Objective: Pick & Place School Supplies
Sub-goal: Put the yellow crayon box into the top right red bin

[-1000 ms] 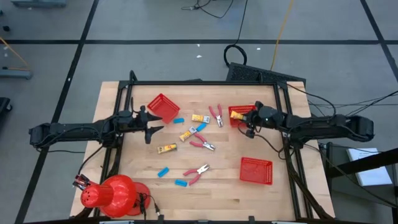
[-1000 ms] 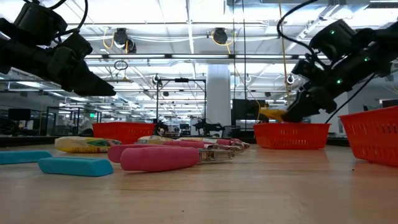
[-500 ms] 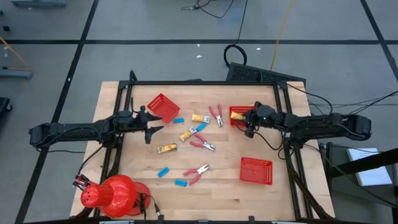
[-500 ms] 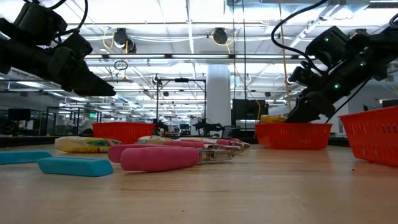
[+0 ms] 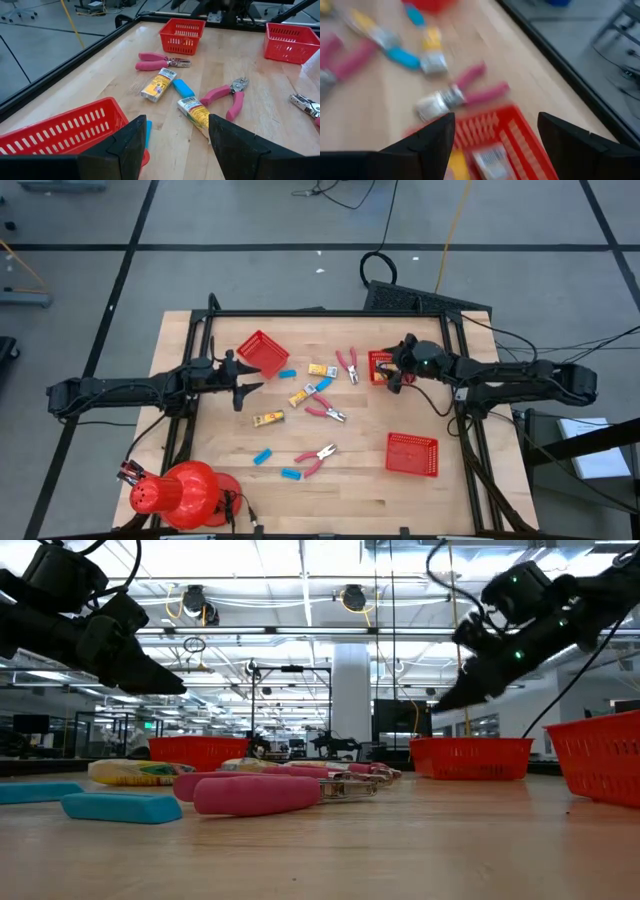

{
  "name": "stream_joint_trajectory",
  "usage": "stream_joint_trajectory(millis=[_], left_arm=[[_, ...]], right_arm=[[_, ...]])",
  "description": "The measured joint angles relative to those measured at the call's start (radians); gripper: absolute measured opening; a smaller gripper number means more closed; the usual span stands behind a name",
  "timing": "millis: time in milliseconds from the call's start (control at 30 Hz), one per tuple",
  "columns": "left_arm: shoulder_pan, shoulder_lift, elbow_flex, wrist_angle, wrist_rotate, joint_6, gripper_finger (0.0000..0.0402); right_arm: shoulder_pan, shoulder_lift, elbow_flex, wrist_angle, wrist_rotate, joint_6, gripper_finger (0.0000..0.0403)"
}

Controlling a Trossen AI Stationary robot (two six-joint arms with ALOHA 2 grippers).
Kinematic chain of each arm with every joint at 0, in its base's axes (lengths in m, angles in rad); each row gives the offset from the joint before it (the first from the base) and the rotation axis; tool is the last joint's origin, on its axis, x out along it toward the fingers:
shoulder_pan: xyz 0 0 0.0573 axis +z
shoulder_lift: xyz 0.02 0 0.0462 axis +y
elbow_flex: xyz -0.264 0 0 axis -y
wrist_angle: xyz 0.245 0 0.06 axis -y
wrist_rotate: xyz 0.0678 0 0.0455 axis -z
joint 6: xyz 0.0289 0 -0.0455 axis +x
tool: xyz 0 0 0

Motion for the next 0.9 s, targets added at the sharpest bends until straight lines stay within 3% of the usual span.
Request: stream_joint_trajectory(millis=[200, 433, 667, 900], left_arm=[[0.0, 0.0, 0.0, 0.003, 0.0, 0.006, 0.0218], [0.0, 0.0, 0.0, 0.019, 0.0, 0.017, 0.0218], [0.0, 0.0, 0.0, 0.019, 0.0, 0.022, 0.0218], [0.0, 0.0, 0.0, 0.019, 0.0, 0.027, 0.0218]], right_arm=[[0.074, 0.1, 0.084, 0.097, -0.057, 0.045, 0.027], [0.163, 0.416, 0.296, 0.142, -0.058, 0.015, 0.027], [0.164, 0.685, 0.525, 0.071, -0.059, -0.047, 0.027], [0.14, 0.805, 0.649, 0.019, -0.088, -0.067, 0.027]])
